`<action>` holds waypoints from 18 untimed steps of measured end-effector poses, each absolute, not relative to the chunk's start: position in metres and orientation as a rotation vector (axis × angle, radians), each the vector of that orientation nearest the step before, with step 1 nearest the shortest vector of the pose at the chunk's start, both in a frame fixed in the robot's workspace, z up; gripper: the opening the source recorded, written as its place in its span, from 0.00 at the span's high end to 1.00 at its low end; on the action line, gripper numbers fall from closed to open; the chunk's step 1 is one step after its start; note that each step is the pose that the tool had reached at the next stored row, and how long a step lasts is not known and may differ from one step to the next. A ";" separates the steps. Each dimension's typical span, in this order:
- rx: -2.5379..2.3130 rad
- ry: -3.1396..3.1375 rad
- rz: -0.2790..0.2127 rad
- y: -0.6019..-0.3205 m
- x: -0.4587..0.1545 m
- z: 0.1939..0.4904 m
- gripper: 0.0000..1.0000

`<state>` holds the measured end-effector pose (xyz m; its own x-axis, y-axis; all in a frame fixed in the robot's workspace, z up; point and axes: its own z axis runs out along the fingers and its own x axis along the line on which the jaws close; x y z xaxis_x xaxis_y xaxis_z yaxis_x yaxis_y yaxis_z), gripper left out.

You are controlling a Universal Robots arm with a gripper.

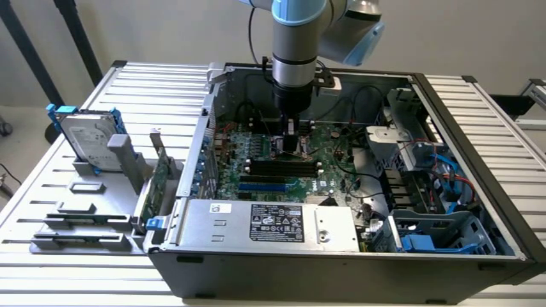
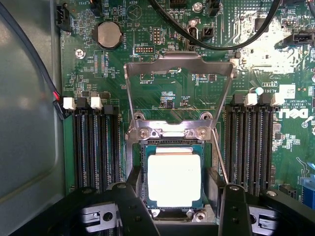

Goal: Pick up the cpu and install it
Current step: 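Place the cpu into insertion slot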

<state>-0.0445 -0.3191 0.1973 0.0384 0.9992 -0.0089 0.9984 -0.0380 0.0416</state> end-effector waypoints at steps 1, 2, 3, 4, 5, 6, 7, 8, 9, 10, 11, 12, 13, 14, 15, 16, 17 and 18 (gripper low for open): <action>2.237 2.153 0.035 -0.319 -0.045 0.197 0.38; 2.237 2.153 0.035 -0.319 -0.045 0.197 0.38; 2.237 2.154 0.035 -0.319 -0.045 0.197 0.38; 2.238 2.154 0.036 -0.319 -0.045 0.197 0.38; 2.238 2.154 0.036 -0.319 -0.045 0.197 0.38; 2.238 2.154 0.037 -0.319 -0.045 0.197 0.38; 2.239 2.155 0.038 -0.319 -0.045 0.197 0.38; 2.239 2.155 0.039 -0.319 -0.045 0.197 0.38; 2.240 2.156 0.041 -0.319 -0.045 0.197 0.38; 2.241 2.156 0.042 -0.319 -0.045 0.197 0.38; 2.241 2.157 0.043 -0.319 -0.045 0.197 0.38; 2.241 2.157 0.044 -0.319 -0.045 0.197 0.38; 2.242 2.157 0.045 -0.319 -0.045 0.197 0.38; 2.242 2.158 0.045 -0.319 -0.045 0.197 0.38; 2.243 2.158 0.046 -0.319 -0.045 0.197 0.38; 2.243 2.159 0.047 -0.319 -0.045 0.197 0.38; 2.243 2.159 0.048 -0.319 -0.045 0.197 0.38; 2.244 2.159 0.048 -0.319 -0.045 0.197 0.38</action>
<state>-0.0445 -0.3190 0.1973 0.0384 0.9993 0.0034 0.9984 -0.0385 0.0412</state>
